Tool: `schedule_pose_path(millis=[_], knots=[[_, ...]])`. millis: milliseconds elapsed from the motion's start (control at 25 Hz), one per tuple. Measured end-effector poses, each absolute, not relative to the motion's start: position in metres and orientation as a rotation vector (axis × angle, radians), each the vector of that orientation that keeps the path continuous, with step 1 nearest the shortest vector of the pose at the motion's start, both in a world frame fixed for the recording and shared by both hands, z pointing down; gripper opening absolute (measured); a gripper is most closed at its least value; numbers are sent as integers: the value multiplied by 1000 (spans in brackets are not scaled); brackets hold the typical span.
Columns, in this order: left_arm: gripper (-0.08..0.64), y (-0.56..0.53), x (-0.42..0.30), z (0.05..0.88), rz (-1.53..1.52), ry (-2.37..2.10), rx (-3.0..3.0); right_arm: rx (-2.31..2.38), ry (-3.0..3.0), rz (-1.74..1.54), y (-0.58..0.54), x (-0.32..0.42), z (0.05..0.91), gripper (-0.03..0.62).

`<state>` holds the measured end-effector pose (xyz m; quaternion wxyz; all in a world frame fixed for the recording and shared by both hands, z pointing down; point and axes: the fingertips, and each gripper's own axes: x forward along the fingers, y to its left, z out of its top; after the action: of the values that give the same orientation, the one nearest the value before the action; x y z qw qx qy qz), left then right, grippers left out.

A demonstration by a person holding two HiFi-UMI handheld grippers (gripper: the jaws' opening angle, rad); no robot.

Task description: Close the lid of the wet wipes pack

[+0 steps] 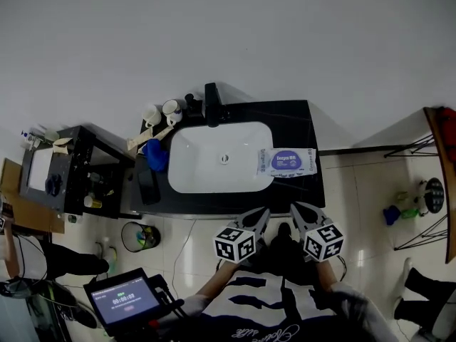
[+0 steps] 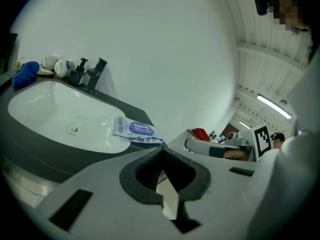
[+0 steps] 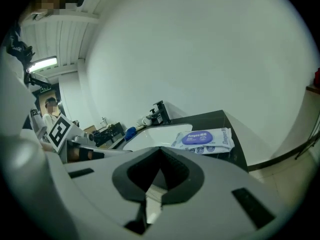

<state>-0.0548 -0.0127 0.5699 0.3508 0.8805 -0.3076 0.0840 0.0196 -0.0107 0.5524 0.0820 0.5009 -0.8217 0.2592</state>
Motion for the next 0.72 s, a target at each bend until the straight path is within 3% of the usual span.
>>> schedule_pose_path(millis=[720], knots=[[-2, 113, -25, 530, 116, -901, 2311, 1458, -2549, 762, 125, 46, 531, -3]])
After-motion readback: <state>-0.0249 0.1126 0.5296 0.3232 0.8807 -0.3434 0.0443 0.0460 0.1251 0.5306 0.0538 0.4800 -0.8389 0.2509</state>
